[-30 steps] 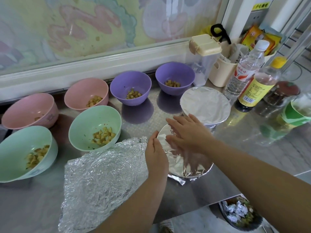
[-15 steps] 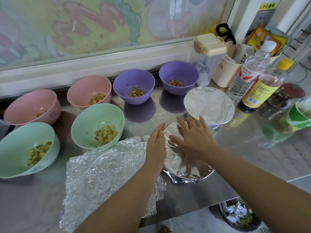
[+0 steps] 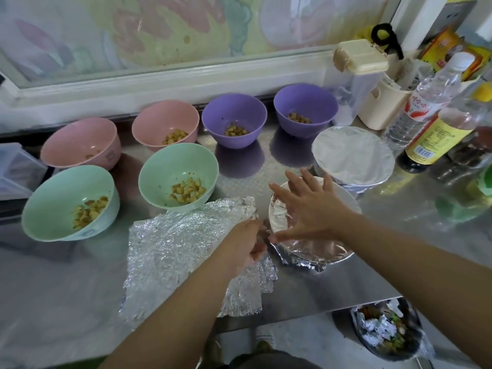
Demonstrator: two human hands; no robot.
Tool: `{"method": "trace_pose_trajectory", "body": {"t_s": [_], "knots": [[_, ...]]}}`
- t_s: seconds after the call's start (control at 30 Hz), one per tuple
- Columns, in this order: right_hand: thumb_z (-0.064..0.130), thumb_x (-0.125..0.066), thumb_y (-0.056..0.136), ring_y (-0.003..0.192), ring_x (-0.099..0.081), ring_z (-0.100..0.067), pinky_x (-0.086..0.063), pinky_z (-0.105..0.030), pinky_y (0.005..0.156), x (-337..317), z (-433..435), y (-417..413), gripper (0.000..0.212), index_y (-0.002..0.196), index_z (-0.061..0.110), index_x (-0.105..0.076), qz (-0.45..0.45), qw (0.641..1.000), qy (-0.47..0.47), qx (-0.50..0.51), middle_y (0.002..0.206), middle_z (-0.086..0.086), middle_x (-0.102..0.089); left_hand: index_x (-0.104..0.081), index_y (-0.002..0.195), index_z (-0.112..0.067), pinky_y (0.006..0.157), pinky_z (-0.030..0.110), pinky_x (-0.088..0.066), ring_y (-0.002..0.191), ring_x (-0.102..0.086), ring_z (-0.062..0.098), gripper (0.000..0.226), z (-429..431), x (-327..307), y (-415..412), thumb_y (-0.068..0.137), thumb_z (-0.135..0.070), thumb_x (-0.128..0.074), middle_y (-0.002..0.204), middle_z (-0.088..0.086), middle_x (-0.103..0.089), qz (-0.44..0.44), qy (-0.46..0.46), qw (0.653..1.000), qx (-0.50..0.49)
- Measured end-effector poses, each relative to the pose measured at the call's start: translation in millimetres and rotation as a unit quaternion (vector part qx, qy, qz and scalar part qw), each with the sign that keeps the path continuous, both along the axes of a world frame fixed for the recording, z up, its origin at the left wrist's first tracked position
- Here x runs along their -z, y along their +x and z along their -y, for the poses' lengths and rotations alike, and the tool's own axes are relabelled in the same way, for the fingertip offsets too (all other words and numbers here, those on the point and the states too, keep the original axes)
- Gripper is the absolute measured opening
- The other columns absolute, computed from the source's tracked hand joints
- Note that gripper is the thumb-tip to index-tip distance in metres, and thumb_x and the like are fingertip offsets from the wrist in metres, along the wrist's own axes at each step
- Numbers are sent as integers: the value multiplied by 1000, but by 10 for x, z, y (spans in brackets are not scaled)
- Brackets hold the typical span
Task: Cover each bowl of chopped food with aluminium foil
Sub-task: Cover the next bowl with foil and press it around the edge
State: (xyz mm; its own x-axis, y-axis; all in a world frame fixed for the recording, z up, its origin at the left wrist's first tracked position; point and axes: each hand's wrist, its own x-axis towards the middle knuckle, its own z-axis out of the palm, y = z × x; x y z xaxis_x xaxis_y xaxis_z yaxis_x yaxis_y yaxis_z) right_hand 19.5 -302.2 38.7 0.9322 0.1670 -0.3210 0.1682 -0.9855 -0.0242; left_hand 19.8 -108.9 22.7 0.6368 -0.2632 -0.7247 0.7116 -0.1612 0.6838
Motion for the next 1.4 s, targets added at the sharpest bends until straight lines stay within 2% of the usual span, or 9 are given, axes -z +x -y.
{"method": "trace_pose_trajectory", "body": {"t_s": [0.27, 0.4, 0.53, 0.67, 0.87, 1.07, 1.17, 1.27, 1.4], "knots": [[111, -8, 43, 155, 13, -34, 2, -70, 118, -10, -29, -11, 130, 155, 50, 16, -4, 1000, 5, 17, 170, -2, 13, -61, 88, -6, 49, 22, -47, 51, -53, 12, 19, 44, 58, -156, 101, -19, -55, 60, 5, -59, -150, -174, 960, -158], [112, -2, 37, 155, 14, -33, 3, -70, 118, -27, -30, -22, 134, 155, 50, 14, -5, 1000, 18, 20, 170, -2, 13, -55, 103, -4, 71, 36, -57, 69, -63, 23, 10, -18, 76, -212, 98, -1, -46, 76, 13, -65, -116, -211, 958, -157], [112, -3, 40, 155, 15, -33, 3, -70, 118, -5, -18, -14, 131, 154, 51, 17, -4, 1000, 12, 14, 169, -2, 14, -46, 121, -16, 90, 40, -57, 87, -69, 31, 44, -99, 118, -216, 90, 15, -52, 98, 22, -68, -37, -174, 977, -119], [111, -12, 47, 154, 17, -34, 3, -72, 117, 38, -1, 2, 126, 152, 51, 20, -3, 1000, 8, 10, 169, -1, 17, -38, 129, -33, 91, 35, -53, 99, -70, 24, 64, -226, 183, -287, 87, 5, -68, 106, 14, -72, 119, -100, 988, 11], [111, -5, 43, 154, 16, -35, 2, -72, 117, 28, 0, 4, 128, 152, 50, 21, -6, 1000, 3, 8, 169, -2, 17, -60, 110, -30, 71, 22, -48, 80, -66, 6, 32, -229, 232, -304, 85, -17, -77, 76, -21, -65, 250, 30, 962, 103], [111, -5, 43, 154, 17, -35, 1, -73, 117, 26, 2, 5, 129, 152, 49, 23, -11, 1000, 1, 6, 169, -3, 18, -70, 95, -24, 63, 12, -41, 75, -59, 6, 5, -177, 116, -125, 91, -26, -72, 86, -8, -67, 333, 127, 916, 184], [112, -6, 38, 154, 18, -36, 1, -72, 117, 4, -5, 10, 134, 152, 48, 24, -23, 1000, -5, 7, 168, -3, 20, -69, 99, -21, 71, 19, -44, 82, -59, 8, 7, -137, 17, -3, 93, -24, -68, 98, -1, -65, 335, 154, 898, 240], [113, -9, 30, 154, 14, -38, -2, -72, 117, -28, -2, 22, 143, 152, 45, 24, -33, 999, -10, 9, 168, -5, 19, -67, 91, -21, 68, 21, -46, 67, -60, 3, 3, -143, 13, 126, 92, -19, -69, 84, -7, -67, 285, 120, 919, 246], [111, -20, 33, 154, 12, -38, -5, -71, 116, -51, 2, 39, 144, 152, 44, 25, -41, 999, -7, 20, 168, -6, 18, -66, 99, -4, 87, 48, -59, 85, -72, 35, 13, -134, 62, 145, 91, -13, -70, 93, 15, -72, 185, 38, 968, 165]]}}
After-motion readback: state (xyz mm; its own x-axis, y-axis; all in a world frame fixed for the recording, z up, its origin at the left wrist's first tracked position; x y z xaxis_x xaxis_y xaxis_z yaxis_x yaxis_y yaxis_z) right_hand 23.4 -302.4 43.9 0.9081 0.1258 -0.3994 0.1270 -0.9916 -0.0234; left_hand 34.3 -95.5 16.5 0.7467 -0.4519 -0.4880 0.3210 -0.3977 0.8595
